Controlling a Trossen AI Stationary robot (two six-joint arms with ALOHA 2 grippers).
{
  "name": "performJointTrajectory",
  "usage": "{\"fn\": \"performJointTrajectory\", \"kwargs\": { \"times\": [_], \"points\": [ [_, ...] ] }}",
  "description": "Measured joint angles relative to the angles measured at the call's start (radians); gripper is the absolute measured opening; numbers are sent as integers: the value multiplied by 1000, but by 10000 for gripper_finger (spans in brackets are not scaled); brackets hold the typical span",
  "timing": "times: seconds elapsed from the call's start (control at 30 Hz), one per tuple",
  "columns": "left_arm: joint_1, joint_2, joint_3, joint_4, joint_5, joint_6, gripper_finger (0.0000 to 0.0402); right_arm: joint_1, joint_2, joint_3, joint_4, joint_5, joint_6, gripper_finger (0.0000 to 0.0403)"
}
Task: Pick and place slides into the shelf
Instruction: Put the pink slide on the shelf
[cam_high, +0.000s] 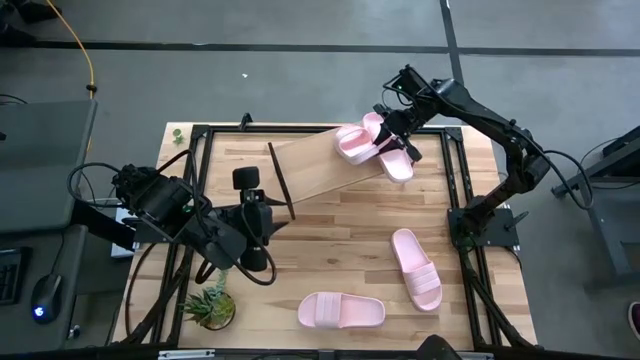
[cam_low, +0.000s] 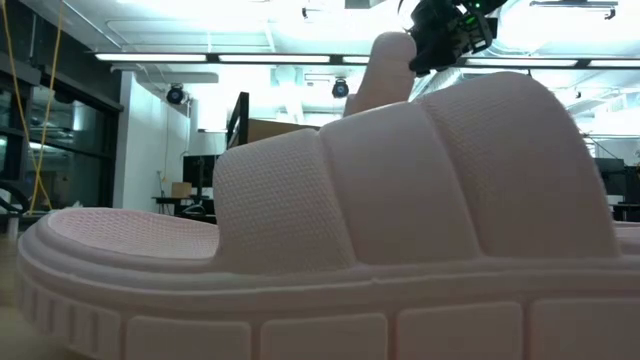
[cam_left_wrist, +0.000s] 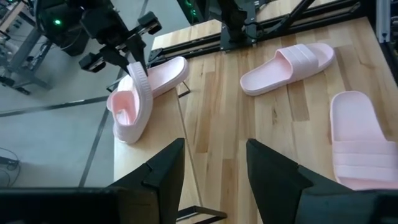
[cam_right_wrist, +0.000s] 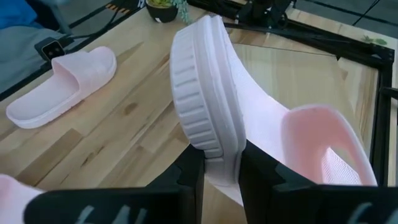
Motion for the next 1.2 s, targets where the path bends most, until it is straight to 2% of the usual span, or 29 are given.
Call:
{"fn": "performJointTrajectory", "kwargs": {
  "times": [0.43, 0.77, 1.2],
  "points": [
    [0, 0, 0, 0, 18, 0, 156, 0, -1, 0, -3, 58, 56, 100],
    [0, 0, 0, -1, 20, -2, 156, 0, -1, 0, -10, 157, 123, 138],
    [0, 0, 0, -2, 25, -17, 156, 6, 0, 0, -21, 195, 177, 186]
  ]
}}
